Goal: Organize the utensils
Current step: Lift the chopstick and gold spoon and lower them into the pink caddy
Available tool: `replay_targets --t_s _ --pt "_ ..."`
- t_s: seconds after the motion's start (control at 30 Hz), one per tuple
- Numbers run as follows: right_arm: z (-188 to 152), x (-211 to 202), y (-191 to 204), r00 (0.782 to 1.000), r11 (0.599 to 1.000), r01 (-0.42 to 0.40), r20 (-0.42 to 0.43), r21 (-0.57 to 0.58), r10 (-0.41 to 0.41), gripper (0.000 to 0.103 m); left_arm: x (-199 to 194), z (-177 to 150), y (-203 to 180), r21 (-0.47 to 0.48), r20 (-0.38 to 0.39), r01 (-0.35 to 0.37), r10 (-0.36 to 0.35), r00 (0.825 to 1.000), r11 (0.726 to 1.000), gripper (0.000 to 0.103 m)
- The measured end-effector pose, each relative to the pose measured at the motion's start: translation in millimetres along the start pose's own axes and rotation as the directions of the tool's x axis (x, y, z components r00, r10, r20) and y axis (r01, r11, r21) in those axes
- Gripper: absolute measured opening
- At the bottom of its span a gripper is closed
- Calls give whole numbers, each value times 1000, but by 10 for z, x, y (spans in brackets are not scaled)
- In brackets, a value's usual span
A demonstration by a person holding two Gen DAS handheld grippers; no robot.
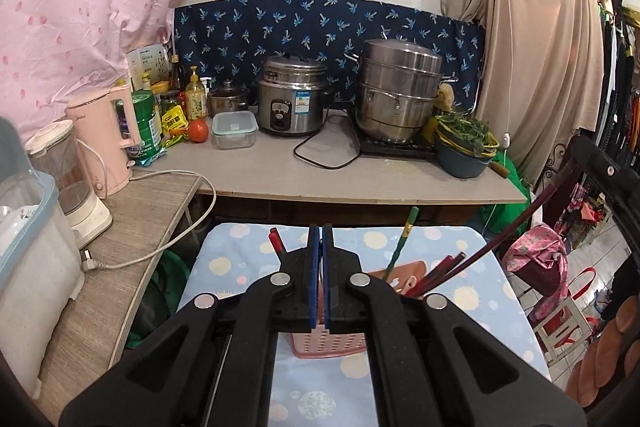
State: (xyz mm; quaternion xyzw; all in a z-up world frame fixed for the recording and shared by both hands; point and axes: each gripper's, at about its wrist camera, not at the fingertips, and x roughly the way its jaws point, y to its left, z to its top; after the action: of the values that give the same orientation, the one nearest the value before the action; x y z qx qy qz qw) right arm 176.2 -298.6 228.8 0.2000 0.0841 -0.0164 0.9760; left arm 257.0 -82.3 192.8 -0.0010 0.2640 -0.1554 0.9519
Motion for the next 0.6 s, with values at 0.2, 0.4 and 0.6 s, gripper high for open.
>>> replay_targets --t_s 0.2,0.4,0.6 --pt "-175 375 -66 997 1000 22 -67 -14 -23 7 282 -57 29 15 -38 -14 14 999 1000 1" --pt "-371 599 -140 991 999 37 -124 -27 -40 7 449 -117 45 12 -64 -11 12 998 1000 1" --pt "-507 720 -164 986 999 41 -160 -33 -45 7 585 -160 52 8 -86 -16 16 996 1000 1"
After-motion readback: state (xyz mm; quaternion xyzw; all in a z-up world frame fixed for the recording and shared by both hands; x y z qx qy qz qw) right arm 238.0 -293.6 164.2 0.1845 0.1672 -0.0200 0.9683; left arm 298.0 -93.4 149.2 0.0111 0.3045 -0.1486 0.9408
